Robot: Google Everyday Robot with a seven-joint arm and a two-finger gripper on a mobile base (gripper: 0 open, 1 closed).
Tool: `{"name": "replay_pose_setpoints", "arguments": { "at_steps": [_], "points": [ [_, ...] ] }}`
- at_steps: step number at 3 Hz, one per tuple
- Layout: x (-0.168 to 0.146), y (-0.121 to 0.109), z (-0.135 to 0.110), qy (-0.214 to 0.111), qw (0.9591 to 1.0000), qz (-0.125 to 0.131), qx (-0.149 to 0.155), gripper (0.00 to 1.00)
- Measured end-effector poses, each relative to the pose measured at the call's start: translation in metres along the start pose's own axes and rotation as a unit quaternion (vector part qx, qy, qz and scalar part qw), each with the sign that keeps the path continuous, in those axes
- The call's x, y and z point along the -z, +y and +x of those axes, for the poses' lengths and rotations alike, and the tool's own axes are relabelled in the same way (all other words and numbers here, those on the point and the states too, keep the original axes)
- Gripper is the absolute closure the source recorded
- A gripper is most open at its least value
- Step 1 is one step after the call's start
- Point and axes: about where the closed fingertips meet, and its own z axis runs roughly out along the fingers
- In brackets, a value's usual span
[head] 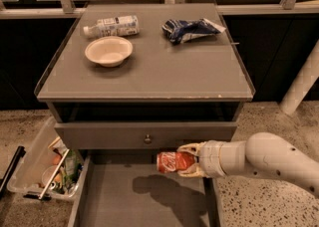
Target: Pick coke can from middle drawer and place on counter
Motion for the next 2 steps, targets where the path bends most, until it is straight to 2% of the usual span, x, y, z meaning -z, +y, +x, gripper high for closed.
{"name": "replay_pose_setpoints", "arguments": {
  "at_steps": [1, 2],
  "points": [
    [0.0, 0.0, 0.0, 0.0, 1.0, 0.0, 0.0, 1.0],
    [0.018, -0.008, -0.01, 0.008, 0.9998, 0.009, 0.015, 1.0]
  ]
}}
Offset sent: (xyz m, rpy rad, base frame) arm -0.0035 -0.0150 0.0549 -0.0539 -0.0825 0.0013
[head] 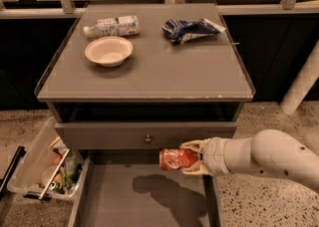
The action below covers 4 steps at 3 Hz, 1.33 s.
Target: Pick coke can from middle drawer and place on counter
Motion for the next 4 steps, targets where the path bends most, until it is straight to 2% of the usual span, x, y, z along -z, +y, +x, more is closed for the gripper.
{"name": "replay_pose_setpoints", "arguments": {
  "at_steps": [1, 2, 4],
  "points": [
    [0.029, -0.017, -0.017, 0.018, 0.9993, 0.01, 0.03, 1.0],
    [0.065, -0.043, -0.038, 0.032, 0.9976, 0.021, 0.058, 1.0],
    [0.132, -0.103, -0.089, 0.056, 0.9919, 0.043, 0.106, 1.0]
  ]
}}
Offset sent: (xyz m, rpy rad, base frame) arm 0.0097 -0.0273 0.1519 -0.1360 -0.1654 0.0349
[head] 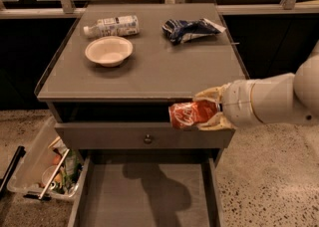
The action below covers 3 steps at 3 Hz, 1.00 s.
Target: Pick coke can from middle drawer and place on counter
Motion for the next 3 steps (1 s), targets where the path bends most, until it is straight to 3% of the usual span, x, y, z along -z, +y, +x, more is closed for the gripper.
{"name": "replay_pose_setpoints", "arguments": {
  "at_steps": [1, 3],
  "points": [
    [0.0273, -0.0461, -0.0086, -0.001, 0.9996, 0.024, 0.014, 1.0],
    [0.0259, -0.0484, -0.0074, 0.003, 0.9995, 0.031, 0.005, 1.0]
  ]
}}
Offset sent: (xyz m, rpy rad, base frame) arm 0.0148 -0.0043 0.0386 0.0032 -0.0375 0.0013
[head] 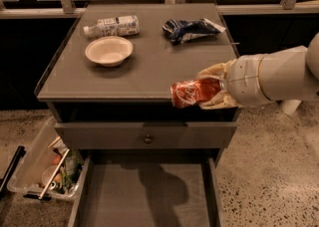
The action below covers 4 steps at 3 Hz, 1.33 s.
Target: Pick coke can from middle drawer and place on counter
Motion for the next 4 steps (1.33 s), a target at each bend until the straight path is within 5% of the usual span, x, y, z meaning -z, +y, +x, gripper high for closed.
{"name": "replay_pose_setpoints", "arguments": {
  "at_steps": [2, 4],
  "points": [
    [-0.003, -0.059, 0.042, 0.01, 0.9978, 0.055, -0.034, 1.0],
    [-0.048, -0.131, 0.091, -0.023, 0.9935, 0.066, -0.09, 1.0]
  ]
}}
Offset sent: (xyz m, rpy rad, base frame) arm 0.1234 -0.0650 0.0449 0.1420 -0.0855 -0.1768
